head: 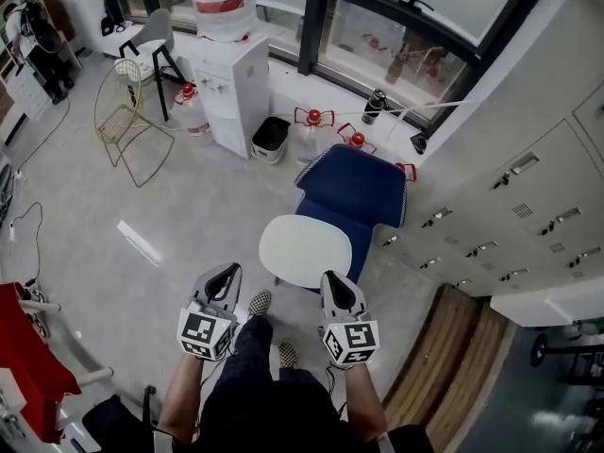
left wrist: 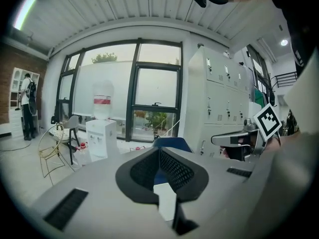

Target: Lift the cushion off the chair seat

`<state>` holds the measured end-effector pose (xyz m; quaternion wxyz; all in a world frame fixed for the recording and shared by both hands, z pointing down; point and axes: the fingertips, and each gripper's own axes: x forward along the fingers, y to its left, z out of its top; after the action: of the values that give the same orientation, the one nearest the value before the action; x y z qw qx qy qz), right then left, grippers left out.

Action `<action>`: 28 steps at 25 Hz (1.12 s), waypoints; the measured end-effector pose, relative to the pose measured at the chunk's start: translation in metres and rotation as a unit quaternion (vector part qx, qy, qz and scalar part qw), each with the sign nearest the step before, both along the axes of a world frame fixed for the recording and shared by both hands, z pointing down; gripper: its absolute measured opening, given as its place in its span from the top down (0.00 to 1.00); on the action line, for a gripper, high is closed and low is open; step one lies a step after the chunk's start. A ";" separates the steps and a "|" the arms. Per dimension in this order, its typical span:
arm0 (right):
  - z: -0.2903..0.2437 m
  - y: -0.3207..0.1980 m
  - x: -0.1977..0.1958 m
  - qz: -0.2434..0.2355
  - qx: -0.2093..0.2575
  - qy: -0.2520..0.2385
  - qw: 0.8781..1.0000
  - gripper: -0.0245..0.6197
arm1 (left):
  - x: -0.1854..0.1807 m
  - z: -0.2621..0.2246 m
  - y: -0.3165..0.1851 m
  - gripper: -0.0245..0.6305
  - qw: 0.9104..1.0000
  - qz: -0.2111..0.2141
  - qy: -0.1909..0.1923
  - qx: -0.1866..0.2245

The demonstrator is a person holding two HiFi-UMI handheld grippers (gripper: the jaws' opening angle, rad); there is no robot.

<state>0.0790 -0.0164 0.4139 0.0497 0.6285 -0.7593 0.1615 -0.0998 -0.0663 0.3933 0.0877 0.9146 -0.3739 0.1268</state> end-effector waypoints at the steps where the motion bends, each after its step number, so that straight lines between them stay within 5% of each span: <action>1: 0.005 -0.011 -0.002 0.001 -0.005 -0.001 1.000 0.91 | -0.001 0.006 -0.013 0.93 1.000 0.001 -0.002 -0.005; 11: 0.095 -0.100 0.006 0.019 -0.067 0.006 0.998 0.91 | 0.004 0.096 -0.112 0.93 0.998 0.023 -0.032 -0.056; 28: 0.266 -0.196 0.003 0.037 -0.163 -0.027 0.986 0.91 | 0.044 0.281 -0.200 0.93 0.983 0.075 -0.058 -0.156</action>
<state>0.0821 -0.2120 0.6796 0.1244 0.6353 -0.6998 0.3019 -0.0561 -0.2663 0.6745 0.1981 0.9063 -0.2841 0.2423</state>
